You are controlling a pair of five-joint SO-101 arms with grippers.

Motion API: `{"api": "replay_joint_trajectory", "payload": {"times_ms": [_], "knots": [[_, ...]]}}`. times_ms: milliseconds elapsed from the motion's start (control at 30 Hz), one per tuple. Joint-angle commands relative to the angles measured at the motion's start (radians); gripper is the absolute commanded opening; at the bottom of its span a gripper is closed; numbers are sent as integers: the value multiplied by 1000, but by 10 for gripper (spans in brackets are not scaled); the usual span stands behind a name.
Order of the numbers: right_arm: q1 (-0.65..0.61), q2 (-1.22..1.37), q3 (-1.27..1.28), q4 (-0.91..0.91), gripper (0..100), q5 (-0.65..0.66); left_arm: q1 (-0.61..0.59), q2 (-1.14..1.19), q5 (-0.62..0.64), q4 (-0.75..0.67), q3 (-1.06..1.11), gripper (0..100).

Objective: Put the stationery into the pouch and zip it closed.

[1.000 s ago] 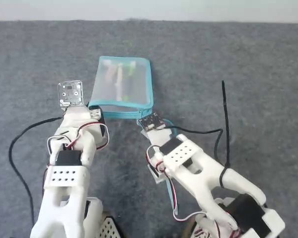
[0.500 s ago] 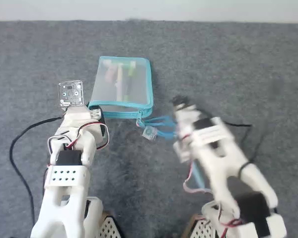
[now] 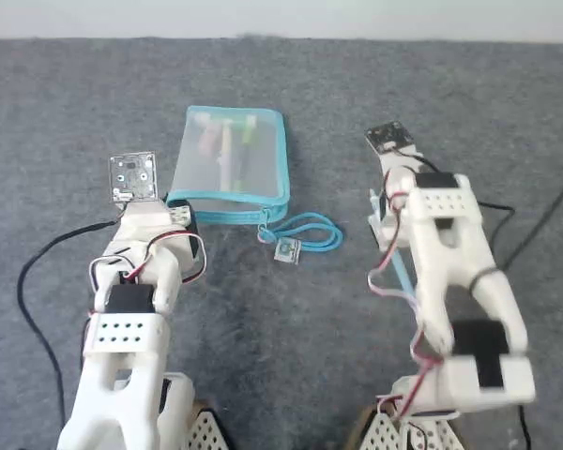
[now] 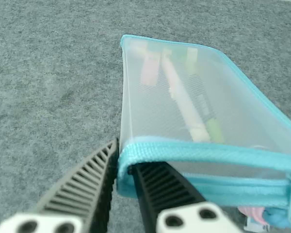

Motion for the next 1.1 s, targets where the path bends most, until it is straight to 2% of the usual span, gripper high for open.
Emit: {"api": "replay_joint_trajectory", "payload": {"times_ms": [0,67,133,300,433,533,833,900,1000,1067], "knots": [[-13,148,-178,67,121,15,-9,-21,-2,-3,-61,11],[-21,163,-192,73,202,11,5,-21,-2,-3,-58,11],[-21,143,-192,76,228,-3,31,-21,-2,-2,-51,11],[-19,12,-104,82,188,-26,91,-21,-5,-3,-38,11],[-41,-88,106,53,181,68,84,-21,-6,-3,-38,11],[-33,-130,227,-10,181,78,84,-21,-6,-3,-38,11],[41,-41,261,-39,178,80,84,-21,-6,-3,-38,11],[41,-4,258,-44,136,80,84,-21,-6,-3,-38,11],[48,28,236,-54,8,80,84,-21,-6,-3,-38,11],[73,22,218,-42,19,77,84,-21,-6,-3,-38,11]]}}
